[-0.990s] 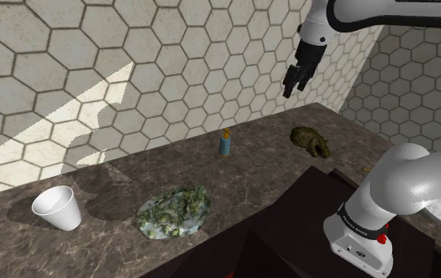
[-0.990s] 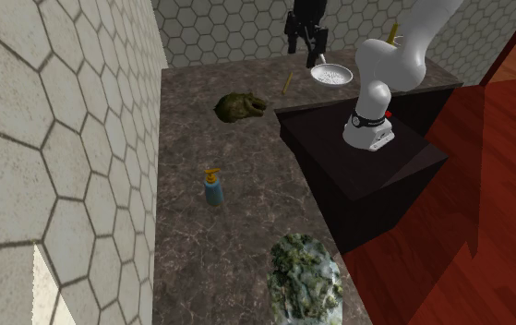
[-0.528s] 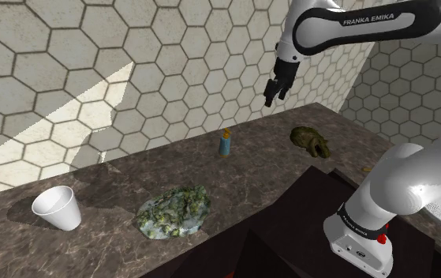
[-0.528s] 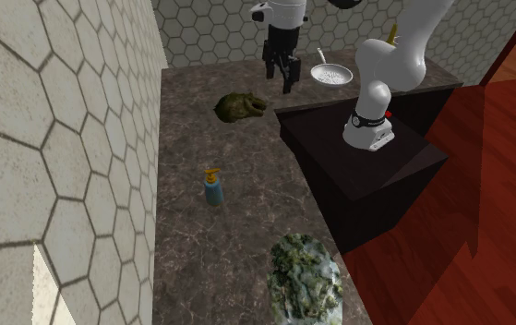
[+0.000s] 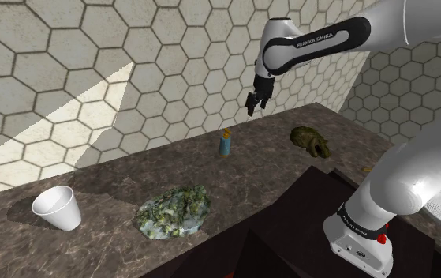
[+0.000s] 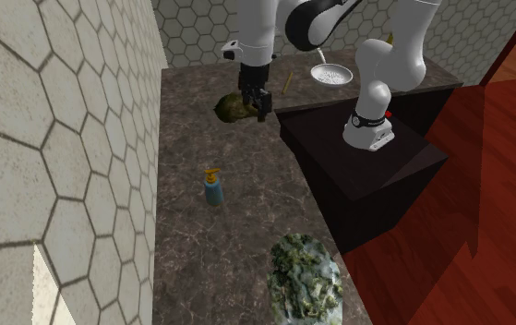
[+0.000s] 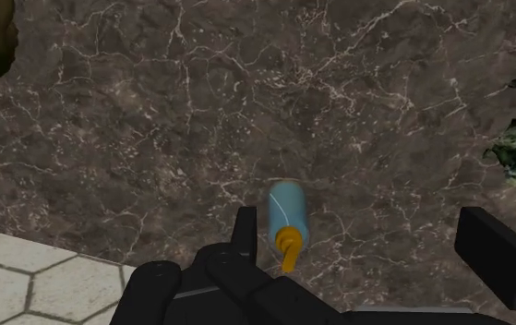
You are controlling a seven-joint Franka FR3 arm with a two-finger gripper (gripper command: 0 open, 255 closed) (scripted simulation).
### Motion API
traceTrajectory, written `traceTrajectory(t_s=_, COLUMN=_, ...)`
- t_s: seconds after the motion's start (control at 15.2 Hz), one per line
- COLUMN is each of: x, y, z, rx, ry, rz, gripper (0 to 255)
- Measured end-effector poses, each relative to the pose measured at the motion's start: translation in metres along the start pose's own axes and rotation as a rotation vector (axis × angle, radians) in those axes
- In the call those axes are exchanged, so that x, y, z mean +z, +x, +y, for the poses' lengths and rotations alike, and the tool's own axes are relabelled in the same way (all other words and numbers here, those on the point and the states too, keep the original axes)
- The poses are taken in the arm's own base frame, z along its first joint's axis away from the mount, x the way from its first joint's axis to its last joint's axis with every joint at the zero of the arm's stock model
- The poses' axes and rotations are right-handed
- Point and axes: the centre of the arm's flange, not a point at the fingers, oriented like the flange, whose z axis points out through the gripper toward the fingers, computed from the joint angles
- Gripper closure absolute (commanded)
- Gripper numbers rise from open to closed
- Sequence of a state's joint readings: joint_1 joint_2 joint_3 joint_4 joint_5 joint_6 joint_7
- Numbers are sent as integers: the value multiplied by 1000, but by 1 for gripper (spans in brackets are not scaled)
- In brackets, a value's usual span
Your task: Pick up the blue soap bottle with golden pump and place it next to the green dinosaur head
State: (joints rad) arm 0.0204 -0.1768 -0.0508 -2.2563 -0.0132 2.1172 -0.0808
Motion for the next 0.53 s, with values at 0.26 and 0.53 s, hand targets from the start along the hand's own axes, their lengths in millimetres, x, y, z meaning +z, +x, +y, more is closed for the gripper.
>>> traceTrajectory(t_s=0.26, x=41, y=34, z=6, rx=-14, ry=-2, rz=-5, gripper=0)
traceTrajectory(t_s=0.53, x=80, y=72, z=6, rx=-29, ry=-4, rz=-12, gripper=0)
